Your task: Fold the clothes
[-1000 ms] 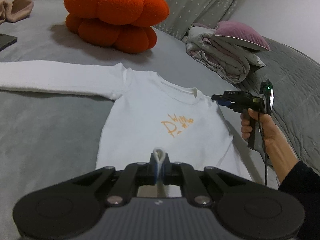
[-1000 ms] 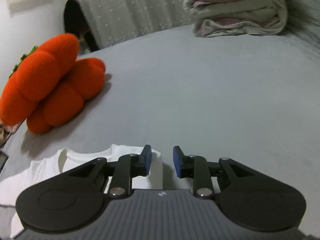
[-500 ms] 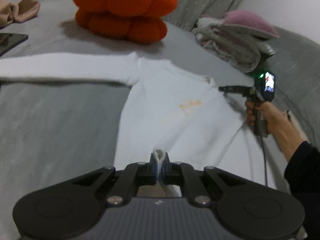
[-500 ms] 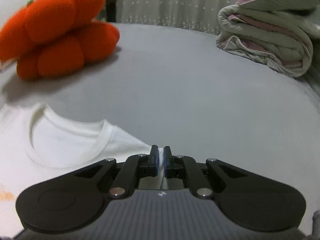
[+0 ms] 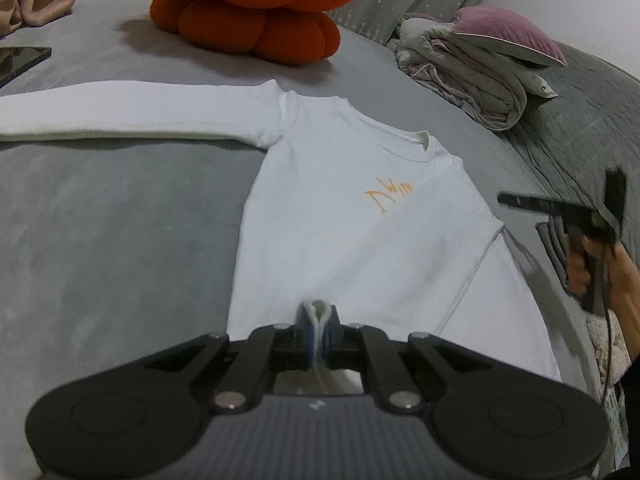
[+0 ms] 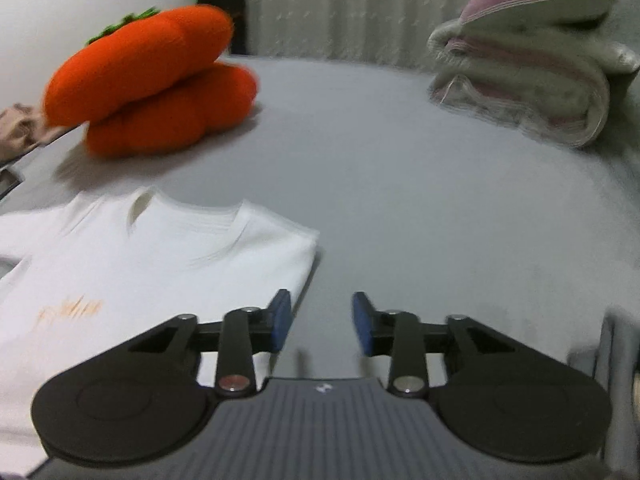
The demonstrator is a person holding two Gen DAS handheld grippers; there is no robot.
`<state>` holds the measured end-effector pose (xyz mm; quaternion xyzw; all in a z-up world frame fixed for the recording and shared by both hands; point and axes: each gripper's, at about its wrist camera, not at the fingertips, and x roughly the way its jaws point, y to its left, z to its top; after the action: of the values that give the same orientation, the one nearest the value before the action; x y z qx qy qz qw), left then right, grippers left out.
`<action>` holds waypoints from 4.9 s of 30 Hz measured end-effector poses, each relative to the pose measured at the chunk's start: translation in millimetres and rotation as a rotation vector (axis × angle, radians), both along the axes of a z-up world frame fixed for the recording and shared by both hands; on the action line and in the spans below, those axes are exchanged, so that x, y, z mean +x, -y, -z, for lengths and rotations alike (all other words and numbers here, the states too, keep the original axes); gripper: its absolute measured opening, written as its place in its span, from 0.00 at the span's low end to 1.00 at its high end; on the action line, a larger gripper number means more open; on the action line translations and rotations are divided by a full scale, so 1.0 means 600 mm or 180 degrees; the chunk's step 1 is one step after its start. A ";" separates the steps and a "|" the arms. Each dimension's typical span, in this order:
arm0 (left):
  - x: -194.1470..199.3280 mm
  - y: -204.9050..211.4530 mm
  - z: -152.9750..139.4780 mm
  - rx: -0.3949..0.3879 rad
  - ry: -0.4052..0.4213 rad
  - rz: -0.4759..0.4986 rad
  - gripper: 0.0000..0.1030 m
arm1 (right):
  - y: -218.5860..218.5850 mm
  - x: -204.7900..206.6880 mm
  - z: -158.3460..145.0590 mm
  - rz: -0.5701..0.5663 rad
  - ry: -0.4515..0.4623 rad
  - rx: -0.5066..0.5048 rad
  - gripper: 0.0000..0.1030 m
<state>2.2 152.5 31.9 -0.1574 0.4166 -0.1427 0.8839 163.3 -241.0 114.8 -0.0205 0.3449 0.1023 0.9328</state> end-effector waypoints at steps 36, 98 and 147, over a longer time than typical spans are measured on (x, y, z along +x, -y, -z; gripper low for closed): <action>-0.014 -0.022 -0.004 -0.0167 -0.0053 -0.0038 0.06 | 0.040 -0.050 0.060 0.0520 -0.0128 0.0851 0.21; -0.054 0.052 -0.007 0.0552 0.0242 0.0662 0.17 | -0.186 -0.167 0.043 0.0080 0.0201 -0.0117 0.55; -0.037 0.047 -0.016 0.0428 0.0160 0.0717 0.31 | -0.034 -0.075 0.009 0.0819 0.0363 0.0335 0.22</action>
<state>-19.8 124.2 41.2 -0.0463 0.4180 -0.2167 0.8810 118.5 -220.7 109.7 0.0670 0.2854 -0.0015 0.9561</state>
